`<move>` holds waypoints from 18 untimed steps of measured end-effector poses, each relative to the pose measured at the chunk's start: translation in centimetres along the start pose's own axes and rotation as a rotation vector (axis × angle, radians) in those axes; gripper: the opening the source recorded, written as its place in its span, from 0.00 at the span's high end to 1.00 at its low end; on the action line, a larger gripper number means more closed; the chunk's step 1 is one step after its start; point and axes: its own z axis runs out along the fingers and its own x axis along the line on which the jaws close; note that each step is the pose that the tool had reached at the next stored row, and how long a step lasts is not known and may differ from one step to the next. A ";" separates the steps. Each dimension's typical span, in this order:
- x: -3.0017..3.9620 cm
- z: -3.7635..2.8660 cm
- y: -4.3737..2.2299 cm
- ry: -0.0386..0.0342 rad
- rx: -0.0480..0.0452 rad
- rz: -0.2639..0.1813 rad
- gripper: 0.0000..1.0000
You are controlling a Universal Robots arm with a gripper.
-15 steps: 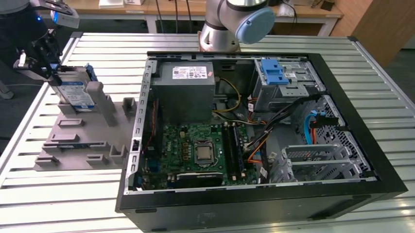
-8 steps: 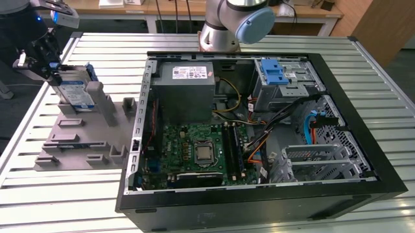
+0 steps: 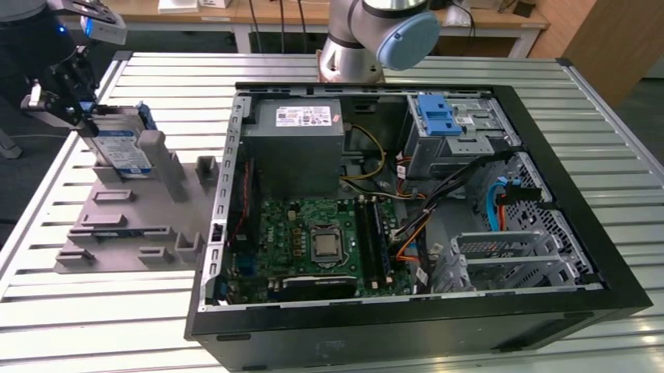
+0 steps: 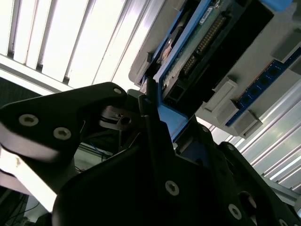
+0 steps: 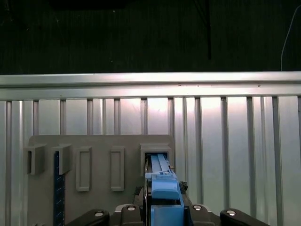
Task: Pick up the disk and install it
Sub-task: 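Pick up the disk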
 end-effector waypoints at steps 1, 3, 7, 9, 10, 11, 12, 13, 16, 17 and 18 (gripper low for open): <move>0.00 0.00 0.00 0.0000 0.0001 0.000 0.64; 0.00 0.00 0.00 0.0000 0.0000 0.000 0.64; 0.00 0.00 0.00 0.0001 0.0000 0.000 0.64; 0.00 -0.01 0.00 0.0001 0.0001 0.000 0.64; 0.00 -0.06 0.00 0.0002 0.0000 0.000 0.64; 0.00 -0.10 0.00 0.0001 0.0000 0.000 0.64; 0.00 -0.14 0.00 0.0001 0.0000 0.000 0.64; -0.01 -0.21 0.00 0.0001 0.0000 0.000 0.64; -0.02 -0.48 0.01 0.0001 0.0001 0.000 0.64; -0.02 -0.57 0.02 0.0002 0.0000 0.000 0.64; -0.02 -0.67 0.02 0.0001 0.0000 0.000 0.64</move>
